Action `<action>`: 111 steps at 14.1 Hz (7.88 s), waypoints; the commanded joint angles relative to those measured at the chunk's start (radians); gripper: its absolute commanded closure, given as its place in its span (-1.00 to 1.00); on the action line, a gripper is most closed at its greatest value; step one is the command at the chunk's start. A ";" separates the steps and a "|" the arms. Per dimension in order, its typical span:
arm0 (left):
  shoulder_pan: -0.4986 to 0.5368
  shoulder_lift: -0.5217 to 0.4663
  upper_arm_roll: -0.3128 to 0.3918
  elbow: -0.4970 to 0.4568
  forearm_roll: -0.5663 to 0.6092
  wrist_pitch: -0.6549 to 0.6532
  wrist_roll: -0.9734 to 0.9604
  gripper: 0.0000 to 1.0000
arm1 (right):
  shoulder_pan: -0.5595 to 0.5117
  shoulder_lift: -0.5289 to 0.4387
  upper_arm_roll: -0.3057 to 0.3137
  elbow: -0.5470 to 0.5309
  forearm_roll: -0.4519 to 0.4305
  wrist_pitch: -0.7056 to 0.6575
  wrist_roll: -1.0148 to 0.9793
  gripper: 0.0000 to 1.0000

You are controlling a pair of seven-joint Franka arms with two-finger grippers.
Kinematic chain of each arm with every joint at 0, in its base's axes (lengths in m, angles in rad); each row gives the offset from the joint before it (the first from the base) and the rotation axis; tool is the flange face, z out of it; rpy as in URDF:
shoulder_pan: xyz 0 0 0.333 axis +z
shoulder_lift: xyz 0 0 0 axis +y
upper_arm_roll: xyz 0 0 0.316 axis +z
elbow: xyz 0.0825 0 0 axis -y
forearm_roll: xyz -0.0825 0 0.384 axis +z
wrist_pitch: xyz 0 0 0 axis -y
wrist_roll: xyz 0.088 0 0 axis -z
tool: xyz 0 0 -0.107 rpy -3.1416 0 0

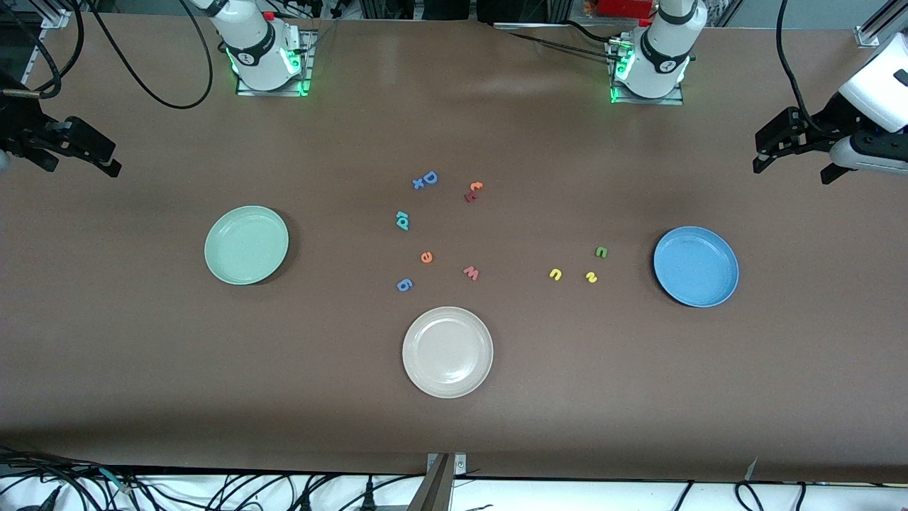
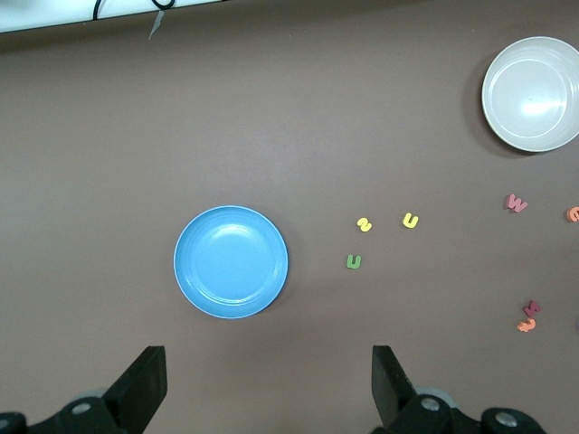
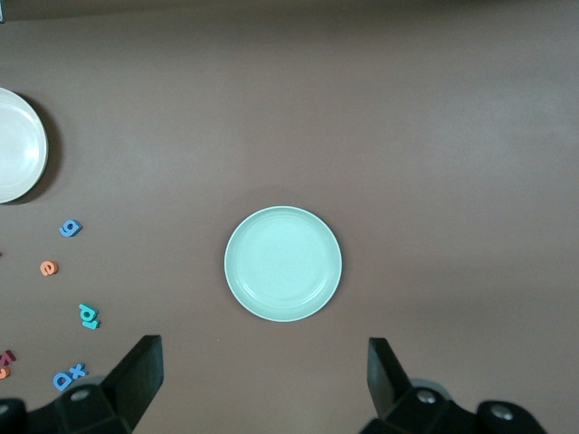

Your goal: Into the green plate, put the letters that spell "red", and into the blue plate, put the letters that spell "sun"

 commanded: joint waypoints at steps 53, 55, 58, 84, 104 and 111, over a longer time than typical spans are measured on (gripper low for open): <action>-0.161 0.344 -0.103 -0.498 0.022 0.769 -0.233 -1.00 | 0.620 0.643 0.032 -0.267 0.015 0.745 0.582 -0.51; -0.183 0.400 -0.072 -0.493 0.107 0.848 -0.230 -1.00 | 0.622 0.643 0.032 -0.289 0.015 0.770 0.582 -0.50; -0.183 0.421 -0.070 -0.489 0.186 0.864 -0.229 -0.96 | 0.622 0.643 0.050 -0.304 0.015 0.773 0.582 -0.38; -0.244 0.545 -0.027 -0.487 0.451 1.034 -0.017 -0.89 | 0.617 0.426 -0.245 -0.264 0.015 0.359 0.228 0.63; -0.247 0.523 0.016 -0.526 -0.013 1.024 0.552 -0.63 | 0.516 0.594 -0.402 -0.284 0.047 0.379 -0.009 -0.97; -0.264 0.545 0.032 -0.506 -0.010 1.027 0.557 -0.53 | 0.534 0.440 -0.263 -0.277 0.079 0.361 0.173 -0.94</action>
